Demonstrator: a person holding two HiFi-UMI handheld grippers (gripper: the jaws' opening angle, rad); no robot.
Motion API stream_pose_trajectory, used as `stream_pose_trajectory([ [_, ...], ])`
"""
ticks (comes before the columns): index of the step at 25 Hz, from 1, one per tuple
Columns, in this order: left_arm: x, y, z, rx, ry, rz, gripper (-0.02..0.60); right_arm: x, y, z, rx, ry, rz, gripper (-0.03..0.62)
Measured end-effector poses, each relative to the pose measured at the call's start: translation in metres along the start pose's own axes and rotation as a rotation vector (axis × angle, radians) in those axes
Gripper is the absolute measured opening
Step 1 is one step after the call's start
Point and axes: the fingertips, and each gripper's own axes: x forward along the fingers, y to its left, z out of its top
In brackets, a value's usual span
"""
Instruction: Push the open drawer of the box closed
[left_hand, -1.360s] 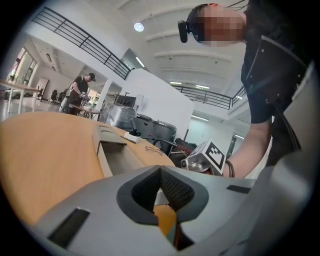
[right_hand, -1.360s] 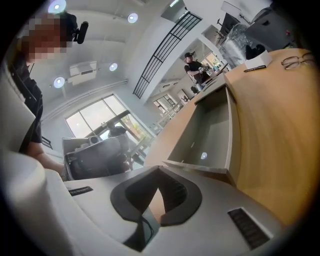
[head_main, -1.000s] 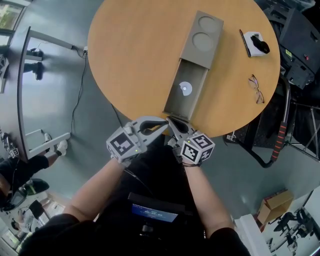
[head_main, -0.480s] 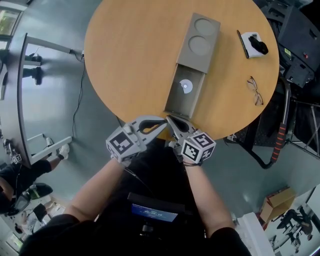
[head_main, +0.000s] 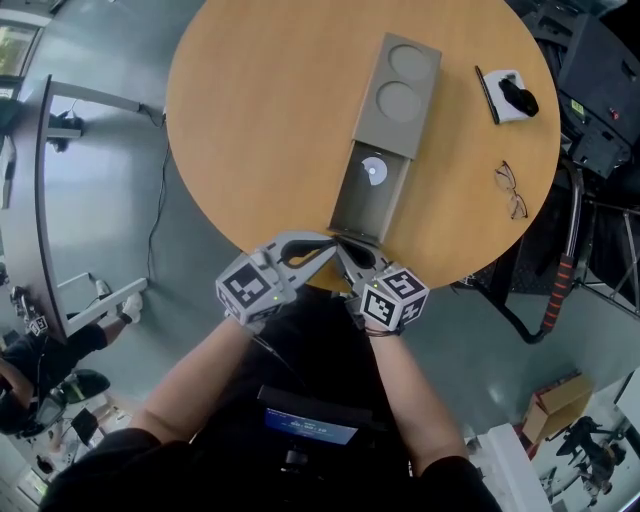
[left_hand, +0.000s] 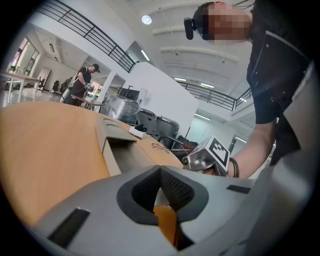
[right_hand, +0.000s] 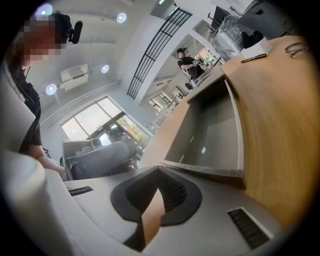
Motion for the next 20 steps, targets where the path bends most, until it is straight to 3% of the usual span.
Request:
stream_pose_trajectory([
  [7, 0.007, 0.016, 0.007, -0.009, 0.038, -0.012, 0.026, 0.007, -0.007, 0.019, -0.011, -0.006, -0.005, 0.006],
  [20, 0.032, 0.051, 0.021, -0.017, 0.026, -0.038, 0.026, 0.021, -0.030, 0.063, -0.034, -0.039, -0.035, 0.006],
])
